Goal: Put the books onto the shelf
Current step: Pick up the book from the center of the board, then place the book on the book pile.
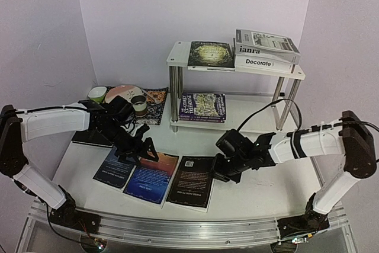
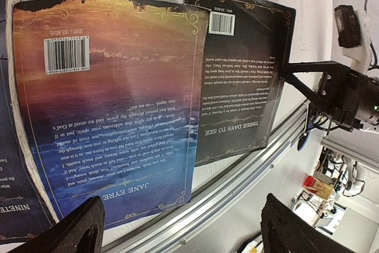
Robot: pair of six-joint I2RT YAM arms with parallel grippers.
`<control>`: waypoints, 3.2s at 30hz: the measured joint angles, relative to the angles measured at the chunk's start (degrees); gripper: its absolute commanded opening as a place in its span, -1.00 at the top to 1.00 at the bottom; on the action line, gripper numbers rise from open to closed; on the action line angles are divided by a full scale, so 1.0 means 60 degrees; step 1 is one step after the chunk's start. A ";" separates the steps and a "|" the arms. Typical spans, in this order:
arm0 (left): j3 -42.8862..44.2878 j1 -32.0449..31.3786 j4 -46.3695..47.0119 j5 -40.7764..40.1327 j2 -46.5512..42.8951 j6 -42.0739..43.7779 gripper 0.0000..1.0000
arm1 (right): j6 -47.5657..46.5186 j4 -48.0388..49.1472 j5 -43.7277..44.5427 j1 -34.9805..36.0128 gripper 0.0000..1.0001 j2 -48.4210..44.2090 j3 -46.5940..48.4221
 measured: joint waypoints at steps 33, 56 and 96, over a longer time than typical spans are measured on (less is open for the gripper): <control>0.0353 -0.0102 0.1013 0.1443 0.1348 -0.0146 -0.86 | -0.0499 0.0495 -0.0328 0.0004 0.42 -0.0557 -0.0426; 0.1049 -0.0102 0.0911 0.2339 0.1137 -0.0175 -0.93 | -0.1133 -0.0656 -0.0896 0.0007 1.00 -0.2280 0.1093; -0.0080 0.1195 -0.0444 0.0871 0.0255 0.0131 -0.58 | -0.1566 -0.2084 -0.1035 -0.0189 0.23 0.2182 0.4255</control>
